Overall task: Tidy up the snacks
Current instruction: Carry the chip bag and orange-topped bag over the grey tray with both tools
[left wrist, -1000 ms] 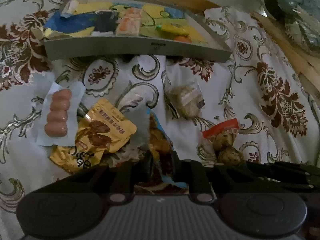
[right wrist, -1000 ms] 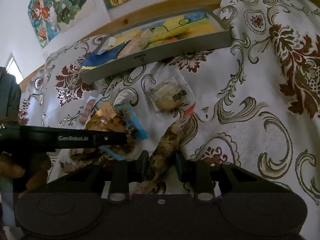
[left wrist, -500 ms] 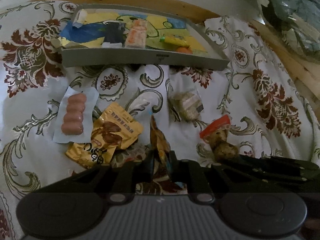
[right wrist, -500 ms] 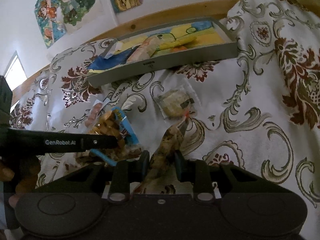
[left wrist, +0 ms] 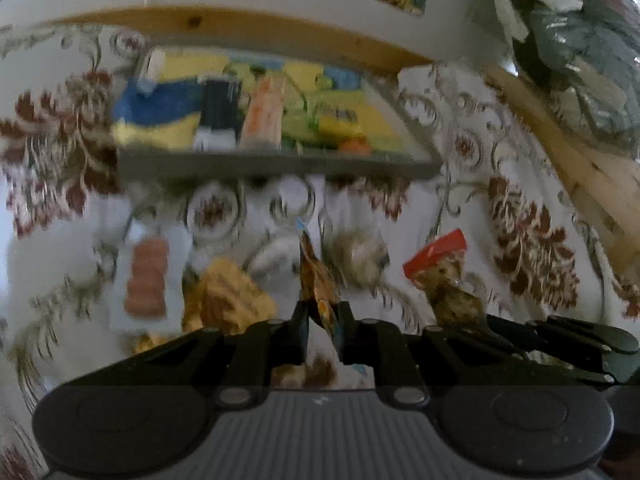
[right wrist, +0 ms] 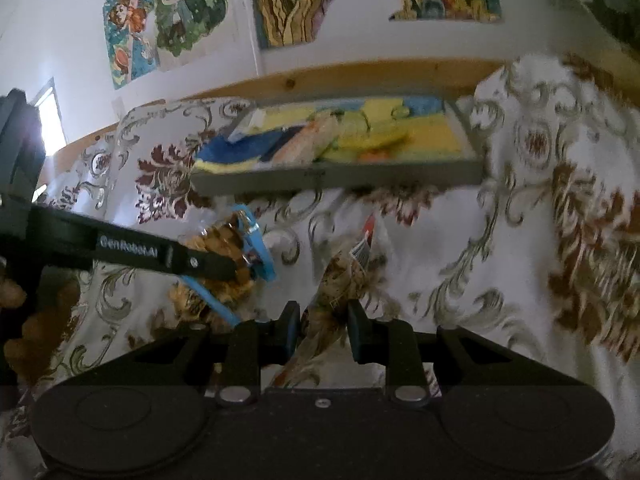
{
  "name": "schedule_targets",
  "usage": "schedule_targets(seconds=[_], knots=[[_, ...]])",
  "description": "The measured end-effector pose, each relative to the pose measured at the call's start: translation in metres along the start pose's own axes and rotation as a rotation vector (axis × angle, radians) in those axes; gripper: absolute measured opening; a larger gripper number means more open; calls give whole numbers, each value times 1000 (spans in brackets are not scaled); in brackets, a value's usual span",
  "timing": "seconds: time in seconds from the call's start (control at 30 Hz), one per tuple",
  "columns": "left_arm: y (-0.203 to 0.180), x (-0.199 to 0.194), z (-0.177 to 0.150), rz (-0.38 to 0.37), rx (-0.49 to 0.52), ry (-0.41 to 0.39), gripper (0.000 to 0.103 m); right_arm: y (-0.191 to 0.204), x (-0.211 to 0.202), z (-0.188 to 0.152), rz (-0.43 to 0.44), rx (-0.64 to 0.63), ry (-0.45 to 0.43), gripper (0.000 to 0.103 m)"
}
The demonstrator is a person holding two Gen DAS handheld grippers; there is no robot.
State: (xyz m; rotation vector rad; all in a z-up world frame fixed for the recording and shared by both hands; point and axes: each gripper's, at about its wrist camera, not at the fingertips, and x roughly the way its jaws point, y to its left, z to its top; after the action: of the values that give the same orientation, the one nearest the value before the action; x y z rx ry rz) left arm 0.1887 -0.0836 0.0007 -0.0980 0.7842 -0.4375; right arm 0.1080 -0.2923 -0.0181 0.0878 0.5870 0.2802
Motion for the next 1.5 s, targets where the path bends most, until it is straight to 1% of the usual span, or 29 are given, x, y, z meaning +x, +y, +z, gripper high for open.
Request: schedule_targets(seconds=[0.17,0.3,0.5,0.6,0.7,0.8,0.93,1.07,1.17,1.33,1.4,1.43,1.5], knots=[[-1,-2,38,-4,28,-54,15,-8,0,31,1,-41,-34,27],[-2,5,77,-18,38,-94,15,-15,13,67,3,-88,-68,27],[1,26,130,-19,40,-145,15,-24,48,119,-19,-168,-105,27],[4,43,151,-10,36,-151,15,-28,70,138,-56,-213,-108,27],[9,62,166,-1,19,-148,15,-39,90,152,-84,-197,-119,27],[15,80,174,0,3,-135,15,-50,109,159,-125,-178,-129,27],[16,99,174,10,7,-109,15,-63,133,159,-176,-157,-94,27],[11,107,168,45,53,-112,15,-76,144,157,-154,-81,-59,27],[8,111,168,34,57,-110,15,-75,150,153,-171,-112,-55,27],[7,117,170,38,57,-85,17,-73,151,153,-178,-109,-67,29],[8,120,170,54,43,-68,18,-70,151,152,-191,-125,-68,38],[9,121,170,62,35,-63,19,-69,152,152,-195,-129,-65,40],[13,121,169,61,14,-64,27,-68,152,150,-200,-131,-59,51]])
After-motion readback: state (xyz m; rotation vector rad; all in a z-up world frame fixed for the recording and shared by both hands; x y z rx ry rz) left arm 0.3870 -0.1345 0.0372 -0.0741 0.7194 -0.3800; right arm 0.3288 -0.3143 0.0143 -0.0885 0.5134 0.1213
